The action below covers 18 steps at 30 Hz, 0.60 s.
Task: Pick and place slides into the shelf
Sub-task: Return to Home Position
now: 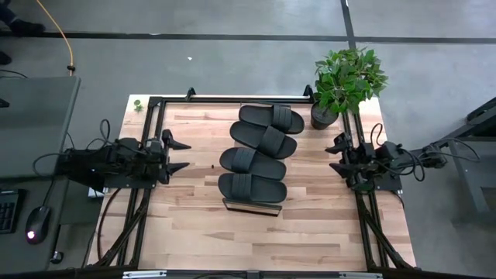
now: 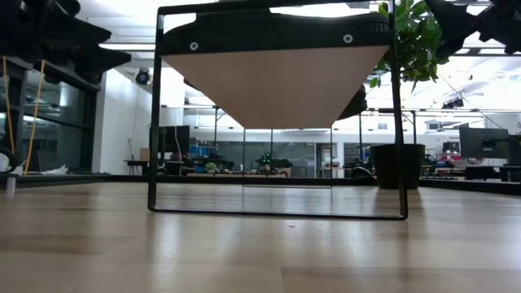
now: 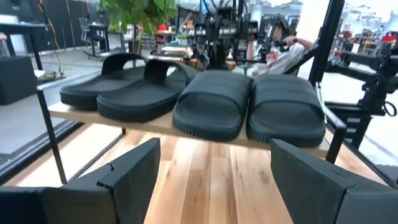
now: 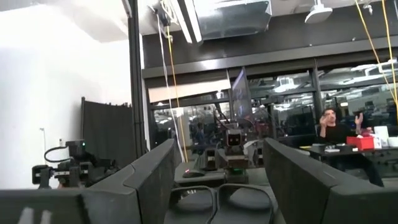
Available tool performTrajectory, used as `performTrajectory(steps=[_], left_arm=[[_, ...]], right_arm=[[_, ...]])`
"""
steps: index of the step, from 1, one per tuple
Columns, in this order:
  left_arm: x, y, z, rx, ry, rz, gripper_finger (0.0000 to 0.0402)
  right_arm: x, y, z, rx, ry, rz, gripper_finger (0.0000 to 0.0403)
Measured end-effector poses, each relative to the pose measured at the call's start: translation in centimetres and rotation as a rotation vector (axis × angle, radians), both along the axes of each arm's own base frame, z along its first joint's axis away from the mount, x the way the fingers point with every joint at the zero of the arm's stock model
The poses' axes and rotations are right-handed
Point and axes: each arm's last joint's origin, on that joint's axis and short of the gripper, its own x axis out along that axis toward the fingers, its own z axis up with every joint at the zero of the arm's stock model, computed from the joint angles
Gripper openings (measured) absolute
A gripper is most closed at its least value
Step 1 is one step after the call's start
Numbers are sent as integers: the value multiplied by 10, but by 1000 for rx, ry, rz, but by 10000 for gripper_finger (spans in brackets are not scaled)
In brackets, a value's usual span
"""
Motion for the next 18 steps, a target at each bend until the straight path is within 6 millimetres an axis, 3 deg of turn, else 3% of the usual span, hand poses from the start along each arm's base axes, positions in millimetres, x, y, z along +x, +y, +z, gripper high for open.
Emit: performTrajectory(steps=[18], left_arm=[[0,0,7,88,-55,-14,287]], right_arm=[[2,0,-4,-5,48,5,231]])
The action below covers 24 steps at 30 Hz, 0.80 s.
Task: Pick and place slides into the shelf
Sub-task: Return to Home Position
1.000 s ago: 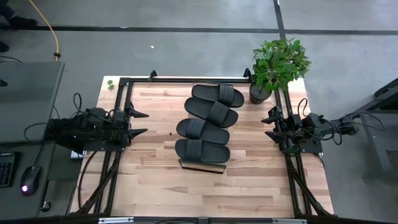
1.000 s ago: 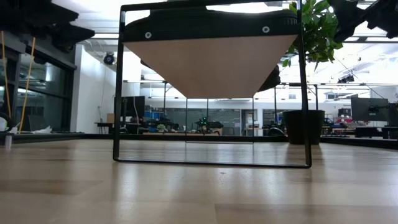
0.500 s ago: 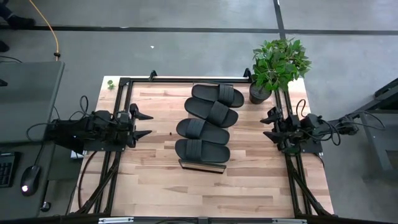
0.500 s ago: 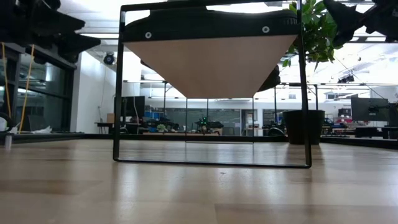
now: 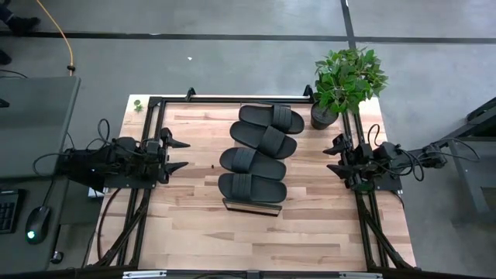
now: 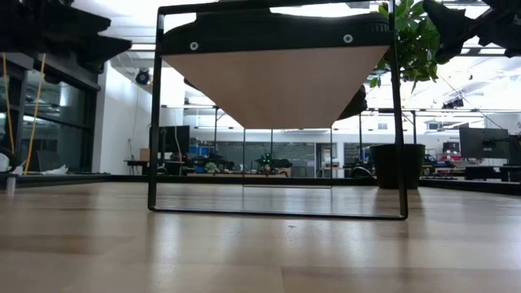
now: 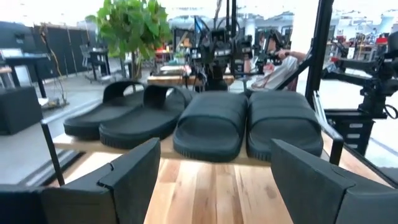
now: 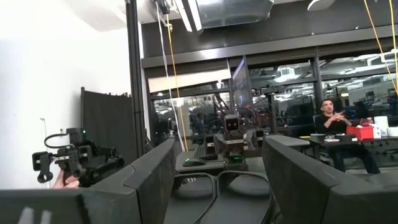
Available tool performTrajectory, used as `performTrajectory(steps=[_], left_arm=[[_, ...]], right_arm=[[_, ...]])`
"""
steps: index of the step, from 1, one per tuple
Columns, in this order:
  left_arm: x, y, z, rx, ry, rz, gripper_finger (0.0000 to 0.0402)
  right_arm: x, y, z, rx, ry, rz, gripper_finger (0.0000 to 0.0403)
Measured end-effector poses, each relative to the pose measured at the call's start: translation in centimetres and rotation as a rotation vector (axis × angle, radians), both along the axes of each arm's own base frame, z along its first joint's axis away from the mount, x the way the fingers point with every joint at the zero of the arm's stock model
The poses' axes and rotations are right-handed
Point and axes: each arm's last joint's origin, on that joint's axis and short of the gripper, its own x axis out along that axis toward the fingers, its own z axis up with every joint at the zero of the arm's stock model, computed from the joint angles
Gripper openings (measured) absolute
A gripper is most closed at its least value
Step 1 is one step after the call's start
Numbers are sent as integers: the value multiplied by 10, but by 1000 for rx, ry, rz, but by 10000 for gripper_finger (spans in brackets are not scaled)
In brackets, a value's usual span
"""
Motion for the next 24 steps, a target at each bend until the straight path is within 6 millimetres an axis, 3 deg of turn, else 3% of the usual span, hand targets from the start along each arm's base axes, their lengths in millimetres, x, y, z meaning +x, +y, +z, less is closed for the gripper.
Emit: performTrajectory(steps=[5,9,16,24], left_arm=[[1,0,1,28,-46,-3,287],[8,1,-18,29,-44,-1,287],[5,2,-2,104,-175,63,287],[12,1,-30,25,-80,-6,287]], right_arm=[[0,0,0,0,1,0,231],[0,0,0,-1,3,1,231],[0,0,-1,18,6,5,231],[0,0,-1,12,11,3,231]])
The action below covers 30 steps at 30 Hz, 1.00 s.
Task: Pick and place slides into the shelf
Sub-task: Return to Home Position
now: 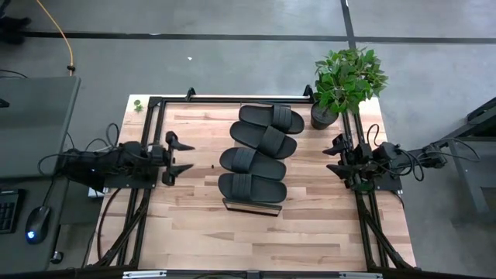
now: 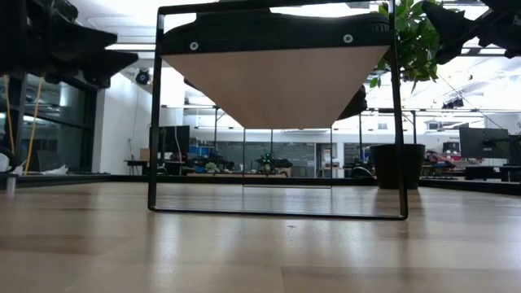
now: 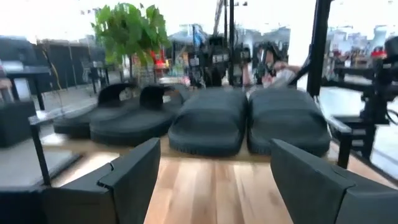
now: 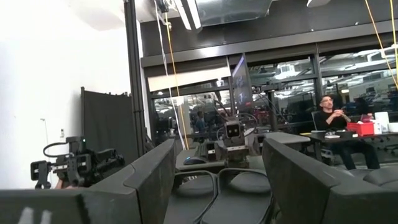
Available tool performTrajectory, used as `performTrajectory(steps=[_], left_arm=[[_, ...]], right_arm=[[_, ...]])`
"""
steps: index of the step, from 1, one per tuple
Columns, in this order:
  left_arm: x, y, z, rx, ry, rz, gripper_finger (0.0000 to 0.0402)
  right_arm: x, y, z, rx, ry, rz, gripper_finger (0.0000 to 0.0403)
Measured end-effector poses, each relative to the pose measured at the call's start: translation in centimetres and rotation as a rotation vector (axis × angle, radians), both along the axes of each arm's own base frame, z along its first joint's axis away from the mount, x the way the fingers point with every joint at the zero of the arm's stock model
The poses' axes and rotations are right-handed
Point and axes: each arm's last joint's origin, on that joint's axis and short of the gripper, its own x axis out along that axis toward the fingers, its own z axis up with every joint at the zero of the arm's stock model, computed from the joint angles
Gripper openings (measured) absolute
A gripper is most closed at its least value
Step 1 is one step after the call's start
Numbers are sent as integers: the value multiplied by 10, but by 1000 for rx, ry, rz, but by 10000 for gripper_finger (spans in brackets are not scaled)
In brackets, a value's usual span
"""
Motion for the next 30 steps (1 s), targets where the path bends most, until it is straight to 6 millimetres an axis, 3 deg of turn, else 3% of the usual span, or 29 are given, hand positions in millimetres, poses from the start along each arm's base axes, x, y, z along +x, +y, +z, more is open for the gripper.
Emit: performTrajectory(steps=[8,20,30], left_arm=[[1,0,-8,2,85,-5,287],[7,0,-16,11,189,-20,287],[10,0,-21,-21,246,-21,287]], right_arm=[[2,0,-4,-15,48,-5,231],[8,-1,-32,48,341,-50,231],[8,-1,-36,3,388,-57,231]])
